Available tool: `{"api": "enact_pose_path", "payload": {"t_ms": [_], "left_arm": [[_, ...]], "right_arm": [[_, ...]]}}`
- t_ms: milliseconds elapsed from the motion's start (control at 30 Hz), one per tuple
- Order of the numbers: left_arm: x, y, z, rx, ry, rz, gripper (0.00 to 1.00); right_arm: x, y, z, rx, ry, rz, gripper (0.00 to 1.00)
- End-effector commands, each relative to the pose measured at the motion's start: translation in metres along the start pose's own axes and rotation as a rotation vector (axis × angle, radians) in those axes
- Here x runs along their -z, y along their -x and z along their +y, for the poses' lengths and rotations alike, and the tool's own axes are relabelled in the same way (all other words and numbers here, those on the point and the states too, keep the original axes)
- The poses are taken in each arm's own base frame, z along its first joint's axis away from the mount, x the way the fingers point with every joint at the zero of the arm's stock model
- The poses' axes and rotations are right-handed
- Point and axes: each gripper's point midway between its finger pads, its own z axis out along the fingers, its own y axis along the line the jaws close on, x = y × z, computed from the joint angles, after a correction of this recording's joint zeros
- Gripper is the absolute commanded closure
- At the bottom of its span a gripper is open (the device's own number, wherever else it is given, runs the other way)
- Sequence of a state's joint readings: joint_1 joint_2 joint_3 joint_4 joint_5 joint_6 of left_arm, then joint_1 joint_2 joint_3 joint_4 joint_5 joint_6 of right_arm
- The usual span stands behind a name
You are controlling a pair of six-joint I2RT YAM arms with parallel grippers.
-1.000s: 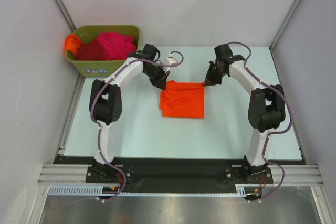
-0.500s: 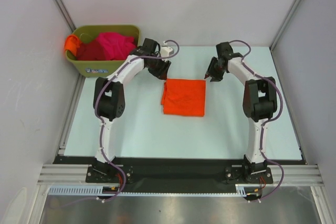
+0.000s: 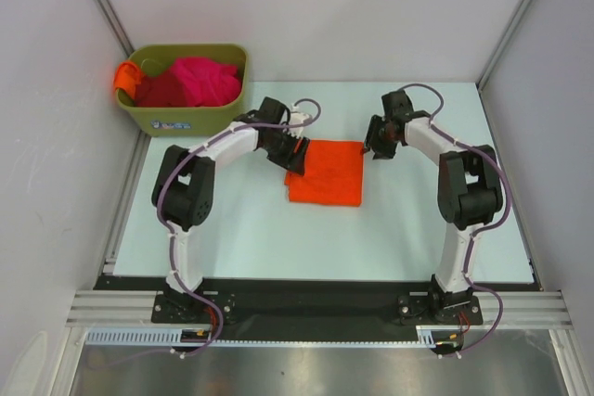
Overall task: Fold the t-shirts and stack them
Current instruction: Fold the tshirt
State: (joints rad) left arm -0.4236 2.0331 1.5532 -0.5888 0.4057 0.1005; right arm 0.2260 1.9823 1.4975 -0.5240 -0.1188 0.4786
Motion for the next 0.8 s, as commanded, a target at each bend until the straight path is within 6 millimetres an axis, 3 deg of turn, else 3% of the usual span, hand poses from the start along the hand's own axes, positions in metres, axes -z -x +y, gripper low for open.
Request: {"api": "enact_pose_path", "payload": {"t_ms": [0, 67, 133, 233, 500, 667, 767], "left_arm": [[-0.002, 0.013, -0.007, 0.028, -0.007, -0.056, 0.34], [-0.011, 0.007, 0.002, 0.044, 0.022, -0.033, 0.35], [-0.015, 0.003, 0.006, 0.058, 0.04, -0.018, 0.54], [-0.015, 0.0, 0.004, 0.07, 0.022, -0.019, 0.81], [-0.01, -0.009, -0.001, 0.097, -0.064, -0.041, 0.99], [-0.006, -0.007, 0.023, 0.126, -0.021, -0.051, 0.94], [-0.007, -0.008, 0.024, 0.119, -0.021, -0.045, 0.89]], "right_arm": [[0.012, -0.001, 0.021, -0.008, 0.085, -0.043, 0.49], [0.009, -0.012, 0.02, -0.016, 0.097, -0.014, 0.43], [0.008, -0.021, 0.02, -0.026, 0.111, 0.0, 0.37], [0.007, -0.029, 0.022, -0.029, 0.133, 0.013, 0.36], [0.001, -0.046, 0.033, -0.039, 0.222, 0.047, 0.36], [-0.012, -0.053, 0.035, -0.058, 0.229, 0.076, 0.37], [-0.017, -0.054, 0.037, -0.075, 0.239, 0.077, 0.38]]}}
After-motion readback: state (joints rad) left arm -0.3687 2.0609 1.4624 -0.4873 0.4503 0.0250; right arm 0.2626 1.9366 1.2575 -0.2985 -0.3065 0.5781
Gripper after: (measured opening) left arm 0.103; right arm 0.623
